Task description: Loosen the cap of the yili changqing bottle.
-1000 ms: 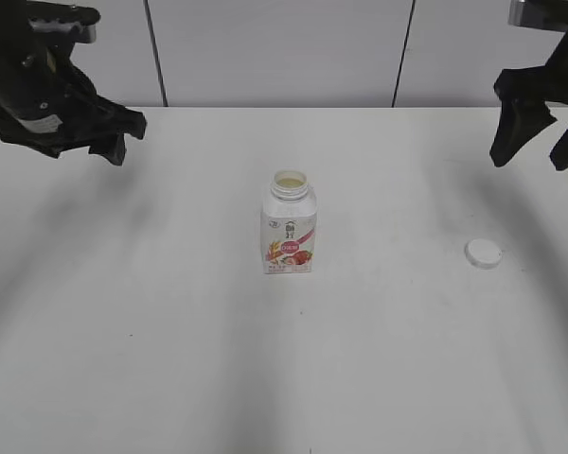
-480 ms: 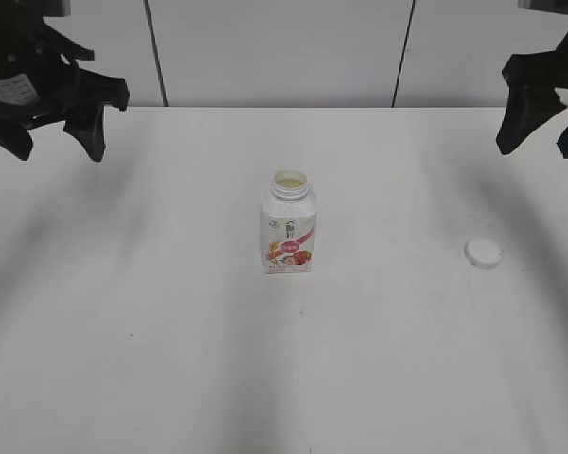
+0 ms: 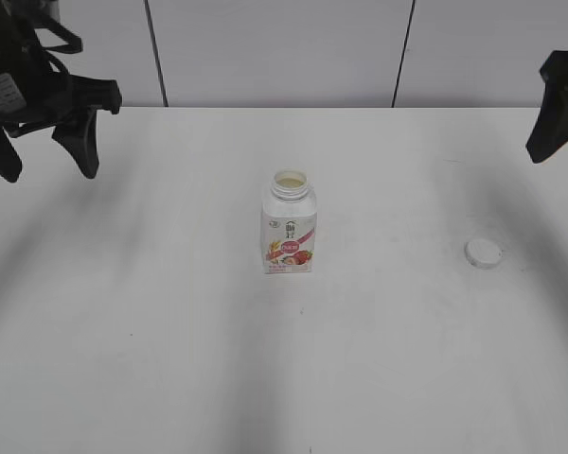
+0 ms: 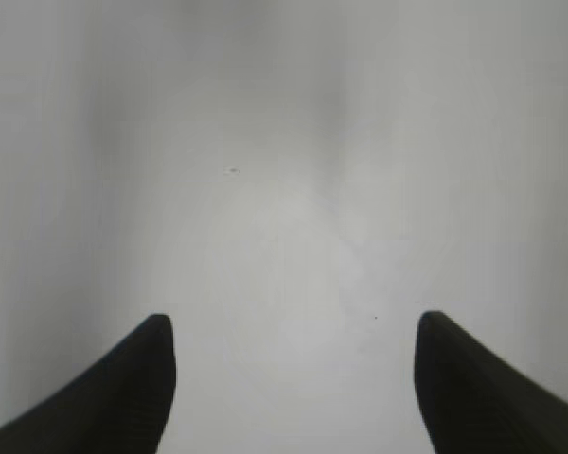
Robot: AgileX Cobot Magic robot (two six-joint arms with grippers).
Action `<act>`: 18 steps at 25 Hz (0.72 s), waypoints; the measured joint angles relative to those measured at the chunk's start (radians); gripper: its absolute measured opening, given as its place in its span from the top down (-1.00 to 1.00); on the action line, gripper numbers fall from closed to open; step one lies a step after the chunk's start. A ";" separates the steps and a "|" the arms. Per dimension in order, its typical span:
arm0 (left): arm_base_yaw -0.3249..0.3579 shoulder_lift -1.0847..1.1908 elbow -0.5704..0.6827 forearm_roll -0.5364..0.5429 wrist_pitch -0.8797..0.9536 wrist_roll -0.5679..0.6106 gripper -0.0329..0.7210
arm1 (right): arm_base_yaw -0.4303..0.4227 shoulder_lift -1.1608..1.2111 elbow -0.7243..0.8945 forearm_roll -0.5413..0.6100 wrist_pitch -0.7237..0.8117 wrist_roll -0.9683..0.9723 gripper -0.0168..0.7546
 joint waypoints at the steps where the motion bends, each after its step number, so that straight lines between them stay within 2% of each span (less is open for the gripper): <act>1: 0.004 -0.007 0.000 -0.016 0.000 0.000 -0.37 | 0.000 -0.027 0.028 0.000 0.000 0.000 -0.55; 6: 0.005 -0.060 0.000 -0.045 0.003 0.000 -0.37 | 0.000 -0.181 0.148 -0.001 0.000 -0.001 -0.55; 10: 0.005 -0.126 0.018 0.017 0.003 0.000 -0.37 | 0.000 -0.303 0.212 -0.027 0.000 -0.002 -0.55; 18: 0.005 -0.361 0.269 0.122 0.004 0.002 -0.37 | 0.000 -0.525 0.289 -0.038 0.001 -0.002 -0.55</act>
